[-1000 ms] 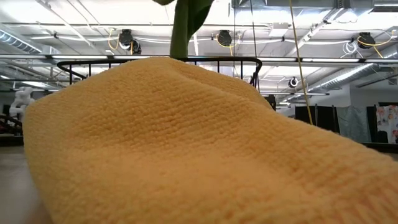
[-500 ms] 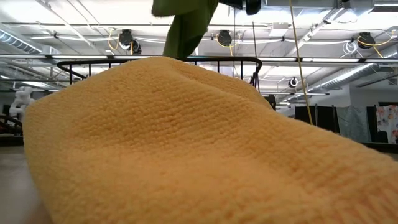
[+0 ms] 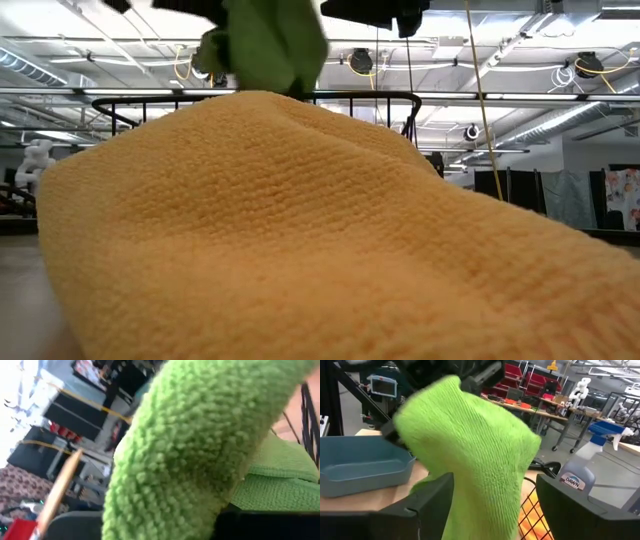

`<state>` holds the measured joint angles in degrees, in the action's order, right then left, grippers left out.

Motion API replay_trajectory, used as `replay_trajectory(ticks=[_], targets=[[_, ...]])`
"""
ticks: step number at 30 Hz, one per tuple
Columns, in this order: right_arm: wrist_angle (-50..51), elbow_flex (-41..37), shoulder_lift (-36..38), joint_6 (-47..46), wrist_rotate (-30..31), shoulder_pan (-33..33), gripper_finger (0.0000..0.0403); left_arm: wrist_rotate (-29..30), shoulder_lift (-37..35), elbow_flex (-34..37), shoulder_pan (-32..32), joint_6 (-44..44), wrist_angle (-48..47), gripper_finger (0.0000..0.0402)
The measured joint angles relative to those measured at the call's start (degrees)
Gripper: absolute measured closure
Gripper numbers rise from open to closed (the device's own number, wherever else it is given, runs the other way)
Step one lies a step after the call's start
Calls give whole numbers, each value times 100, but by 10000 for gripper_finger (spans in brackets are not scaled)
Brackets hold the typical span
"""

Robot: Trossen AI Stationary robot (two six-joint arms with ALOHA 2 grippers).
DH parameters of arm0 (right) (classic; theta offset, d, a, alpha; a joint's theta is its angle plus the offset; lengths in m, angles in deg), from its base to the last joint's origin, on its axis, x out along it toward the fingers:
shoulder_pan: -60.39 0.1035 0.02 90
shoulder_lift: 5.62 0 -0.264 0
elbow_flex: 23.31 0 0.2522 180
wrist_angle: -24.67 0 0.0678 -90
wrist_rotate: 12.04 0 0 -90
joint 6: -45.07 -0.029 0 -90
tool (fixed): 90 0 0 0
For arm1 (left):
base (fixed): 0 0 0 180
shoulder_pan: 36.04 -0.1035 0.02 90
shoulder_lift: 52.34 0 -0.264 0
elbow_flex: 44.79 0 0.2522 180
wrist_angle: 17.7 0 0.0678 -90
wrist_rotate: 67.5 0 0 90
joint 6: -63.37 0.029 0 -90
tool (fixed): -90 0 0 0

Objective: Sort microfiber towel by color & place in baskets
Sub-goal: Put the green microfiber cloth into the black wire basket

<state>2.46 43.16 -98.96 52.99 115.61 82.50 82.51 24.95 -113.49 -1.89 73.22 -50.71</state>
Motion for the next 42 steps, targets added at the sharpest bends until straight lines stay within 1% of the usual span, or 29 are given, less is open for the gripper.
replay_trajectory(ticks=[4,6,9,12,14,16,18,25,27,29,33,37,42], targets=[[19,0,0,-105,0,2,129,-347,-185,0,-97,-1109,-1337,396],[35,0,0,-129,0,0,129,-603,-205,0,-195,-1519,-1750,396],[35,0,0,-125,0,-2,129,-884,-194,0,-352,-1832,-1912,396],[33,0,0,-118,0,-4,129,-866,-166,0,-538,-1839,-1762,387],[31,0,0,-123,0,-4,129,-844,-164,0,-664,-1856,-1655,371],[31,0,0,-127,0,-4,129,-875,-153,0,-757,-1889,-1548,343],[29,0,0,-127,1,-4,129,-897,-113,0,-836,-2069,-1523,307],[22,0,0,-131,0,-4,129,-925,215,0,-938,-2295,-1536,148],[15,0,-1,-274,-35,-14,129,-927,264,0,-938,-2309,-1530,112],[-64,0,-4,-582,-105,-74,132,-926,268,0,-940,-2408,-1534,85],[204,2,-7,-1229,-848,-259,158,-929,159,0,-899,-2592,-1612,53],[510,2,-165,-1547,-914,-390,202,-929,-20,0,-731,-2603,-1616,46],[566,2,-483,-1846,-930,-765,271,-925,-232,-35,-463,-2599,-1578,45]])
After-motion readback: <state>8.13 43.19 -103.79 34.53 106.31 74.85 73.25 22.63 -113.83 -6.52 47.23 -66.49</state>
